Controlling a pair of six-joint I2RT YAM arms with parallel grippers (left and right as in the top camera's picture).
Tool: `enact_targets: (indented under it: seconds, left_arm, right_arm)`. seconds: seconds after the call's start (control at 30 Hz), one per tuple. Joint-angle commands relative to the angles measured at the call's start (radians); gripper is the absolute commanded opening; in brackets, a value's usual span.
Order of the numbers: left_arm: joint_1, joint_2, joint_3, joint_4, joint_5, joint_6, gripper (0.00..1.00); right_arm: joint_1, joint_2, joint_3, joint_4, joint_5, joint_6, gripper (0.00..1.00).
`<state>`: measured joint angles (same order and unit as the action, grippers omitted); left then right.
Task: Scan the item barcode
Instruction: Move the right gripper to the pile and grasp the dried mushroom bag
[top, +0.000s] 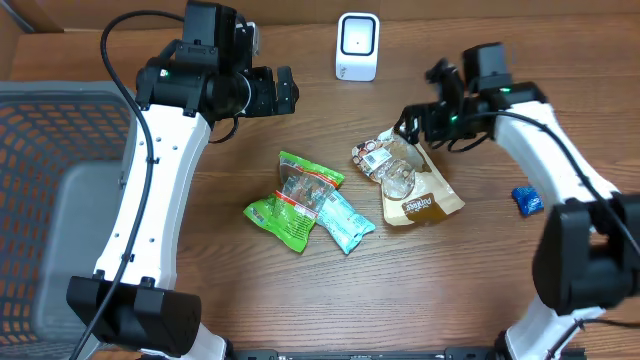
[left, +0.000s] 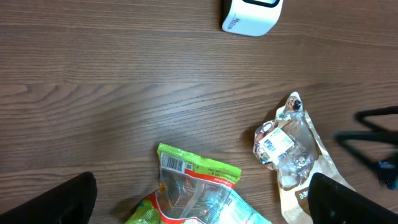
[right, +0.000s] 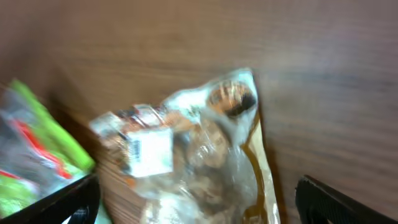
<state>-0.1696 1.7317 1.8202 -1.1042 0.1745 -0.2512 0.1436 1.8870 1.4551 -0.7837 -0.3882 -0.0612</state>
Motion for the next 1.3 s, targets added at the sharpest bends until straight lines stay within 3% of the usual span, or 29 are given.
enact_targets:
  seconds: [0.0,0.2,0.57,0.7,0.77,0.8,0.87,1.0,1.1,1.27]
  left_arm:
    - [-0.001,-0.004,0.016,0.001,-0.006,0.027,1.0]
    - [-0.001,-0.004,0.016,0.001,-0.006,0.027,1.0]
    - [-0.001,-0.004,0.016,0.001,-0.006,0.027,1.0]
    - [-0.001,-0.004,0.016,0.001,-0.006,0.027,1.0]
    - [-0.001,-0.004,0.016,0.001,-0.006,0.027,1.0]
    - [-0.001,-0.004,0.016,0.001,-0.006,0.027,1.0]
    - [-0.001,-0.004,0.016,0.001,-0.006,0.027,1.0]
    - [-0.001,-0.004,0.016,0.001,-0.006,0.027,1.0]
    - [-0.001,-0.004,0.016,0.001,-0.006,0.027,1.0]
    - [-0.001,-0.004,0.016,0.001,-0.006,0.027,1.0]
  right_arm:
    - [0.009,0.105,0.019,-0.059,0.097,-0.085,0.99]
    - [-0.016,0.197,0.017,-0.127,-0.029,-0.182,0.97]
    - [-0.02,0.216,-0.077,-0.097,-0.068,-0.209,0.92]
    - [-0.02,0.216,-0.115,-0.076,-0.091,-0.203,0.82]
    - [-0.019,0.217,-0.127,-0.079,-0.131,-0.201,0.73]
    - [-0.019,0.217,-0.13,-0.084,-0.158,-0.201,0.62]
    - [-0.019,0.217,-0.139,-0.093,-0.237,-0.201,0.55]
    - [-0.019,0.216,-0.141,-0.12,-0.334,-0.2,0.57]
    - [-0.019,0.217,-0.141,-0.114,-0.387,-0.123,0.61]
    - [-0.013,0.217,-0.152,-0.016,-0.391,0.26,0.62]
